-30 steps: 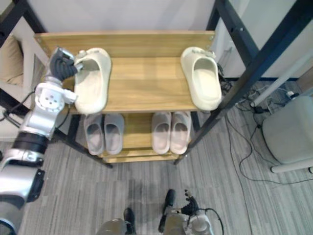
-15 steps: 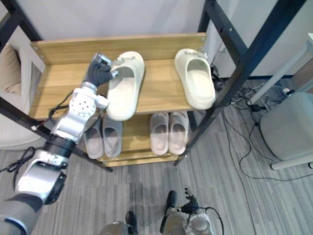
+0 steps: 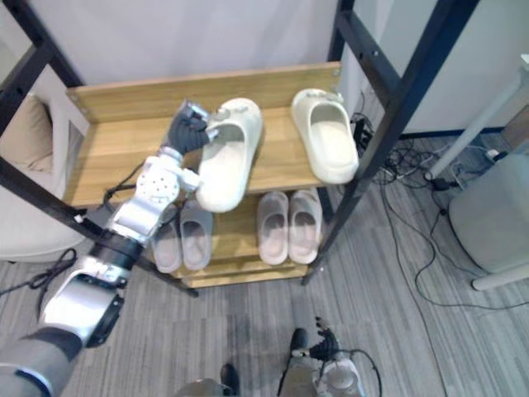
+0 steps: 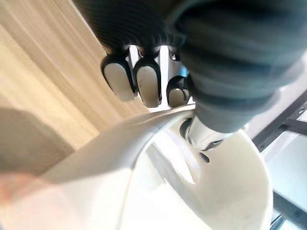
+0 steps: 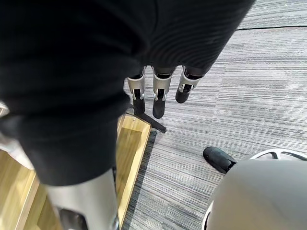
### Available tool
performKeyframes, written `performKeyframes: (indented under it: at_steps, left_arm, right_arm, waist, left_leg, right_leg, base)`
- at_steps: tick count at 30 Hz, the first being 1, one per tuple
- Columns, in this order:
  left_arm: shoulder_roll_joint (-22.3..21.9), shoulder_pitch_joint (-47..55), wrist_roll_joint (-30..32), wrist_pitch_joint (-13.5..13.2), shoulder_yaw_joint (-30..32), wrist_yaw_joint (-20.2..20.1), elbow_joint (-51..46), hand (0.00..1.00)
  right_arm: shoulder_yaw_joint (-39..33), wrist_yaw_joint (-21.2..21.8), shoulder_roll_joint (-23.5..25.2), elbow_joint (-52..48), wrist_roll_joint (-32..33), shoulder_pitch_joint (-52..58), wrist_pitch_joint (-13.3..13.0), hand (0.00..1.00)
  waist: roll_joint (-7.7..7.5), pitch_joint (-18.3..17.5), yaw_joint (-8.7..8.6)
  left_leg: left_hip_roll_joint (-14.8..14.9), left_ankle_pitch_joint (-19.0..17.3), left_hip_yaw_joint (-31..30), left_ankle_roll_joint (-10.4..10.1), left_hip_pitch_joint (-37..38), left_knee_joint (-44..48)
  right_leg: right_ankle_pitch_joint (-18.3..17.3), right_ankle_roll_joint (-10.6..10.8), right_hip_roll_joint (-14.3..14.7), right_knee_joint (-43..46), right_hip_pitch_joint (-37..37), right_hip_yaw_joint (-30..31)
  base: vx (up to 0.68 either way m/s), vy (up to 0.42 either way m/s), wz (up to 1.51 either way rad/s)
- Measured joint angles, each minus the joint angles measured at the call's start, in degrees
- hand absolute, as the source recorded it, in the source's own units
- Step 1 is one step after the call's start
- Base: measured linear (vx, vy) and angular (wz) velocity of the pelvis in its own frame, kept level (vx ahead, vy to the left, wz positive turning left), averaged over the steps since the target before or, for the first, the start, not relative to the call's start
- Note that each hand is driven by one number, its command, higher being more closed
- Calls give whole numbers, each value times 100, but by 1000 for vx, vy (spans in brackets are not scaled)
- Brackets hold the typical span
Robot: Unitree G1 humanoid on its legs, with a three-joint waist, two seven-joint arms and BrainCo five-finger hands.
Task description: Organize the slippers on the shoe rack
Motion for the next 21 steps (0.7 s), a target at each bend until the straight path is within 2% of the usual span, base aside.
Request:
performKeyframes:
  at_steps: [13, 14, 21]
  left_arm:
    - [1, -531, -172, 5, 104, 8, 433, 100]
    - [5, -543, -173, 9, 151, 13, 438, 0]
    - [-182, -693, -191, 10, 149, 42, 526, 0]
  right_arm:
    - [-17, 7, 5, -223, 0, 57, -14, 0]
    - [-18, 7, 5, -235, 1, 58, -18, 0]
    - [-52, 3, 5, -240, 2, 57, -28, 0]
  waist:
    - [35, 21, -111]
    - [39, 23, -124]
    - [76, 45, -161]
  left_leg:
    - [-22, 1, 136, 11, -172, -38]
    - [-21, -3, 169, 16, -186, -38]
    - [-20, -12, 218, 27, -189, -35]
  right_leg:
    - [26, 29, 0, 0, -270, 162]
    - [30, 32, 3, 0, -301, 194]
    - [38, 31, 8, 1, -328, 228]
  base:
    - [16, 9, -5]
    - [-2, 4, -12]
    - [4, 6, -3]
